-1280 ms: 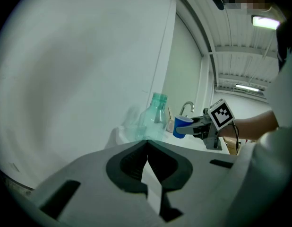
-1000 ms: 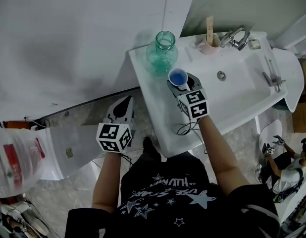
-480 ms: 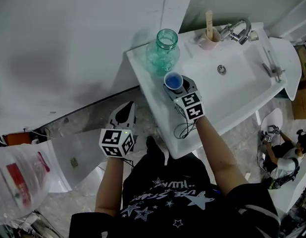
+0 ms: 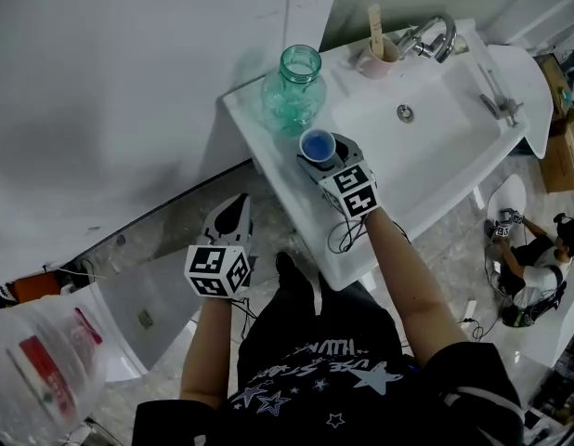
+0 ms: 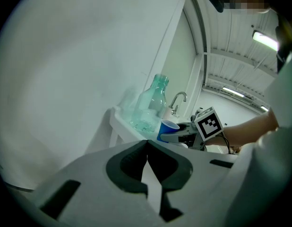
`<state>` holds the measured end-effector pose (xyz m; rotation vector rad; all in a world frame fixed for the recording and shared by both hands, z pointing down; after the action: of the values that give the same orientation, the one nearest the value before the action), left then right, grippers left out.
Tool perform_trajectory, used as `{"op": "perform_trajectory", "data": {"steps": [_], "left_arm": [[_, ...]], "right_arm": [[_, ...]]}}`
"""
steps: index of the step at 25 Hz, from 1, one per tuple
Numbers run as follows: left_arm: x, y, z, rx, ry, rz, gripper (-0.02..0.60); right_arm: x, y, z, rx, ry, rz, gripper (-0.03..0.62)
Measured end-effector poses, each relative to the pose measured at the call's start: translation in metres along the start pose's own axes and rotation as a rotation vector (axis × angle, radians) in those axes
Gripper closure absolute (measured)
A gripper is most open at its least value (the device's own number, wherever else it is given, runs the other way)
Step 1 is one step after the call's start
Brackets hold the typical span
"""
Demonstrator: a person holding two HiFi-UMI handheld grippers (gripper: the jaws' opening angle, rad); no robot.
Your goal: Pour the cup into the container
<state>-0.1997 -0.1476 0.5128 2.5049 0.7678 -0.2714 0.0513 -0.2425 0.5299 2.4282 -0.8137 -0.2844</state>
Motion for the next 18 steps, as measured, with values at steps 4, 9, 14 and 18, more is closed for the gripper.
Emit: {"op": "perform_trajectory", "data": {"steps": [4,9,14,18], "left_arm": [[-0.001,-0.002,-0.002,0.009,-0.004,0.01,0.569],[0.005,-0.013,-0.01,0.019,-0.015,0.034,0.569],[0.025,-0.028,-0.019,0.032,-0.016,0.051,0.569],[0.052,-0.04,-0.024,0.043,-0.003,0.051,0.569]], "right_arm": [[-0.002,-0.002,-0.001,0.004,0.002,-0.009,0.26],[-0.004,-0.017,-0.01,0.025,0.048,-0.027,0.243],[-0.006,-0.053,-0.024,0.059,0.109,-0.046,0.241],[-0.011,-0.09,-0.03,0.091,0.11,-0.054,0.261]]}}
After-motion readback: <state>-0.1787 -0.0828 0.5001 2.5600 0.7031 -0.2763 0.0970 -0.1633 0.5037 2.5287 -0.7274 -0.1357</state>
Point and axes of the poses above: the fingertips, and each gripper's own axes: y forward along the fingers, x to its right, z out of its top, the point moved 10 cm from there along -y, backward along the fingers, and after that the axes turned 2 degrees about -x, right-handed, at the moved point
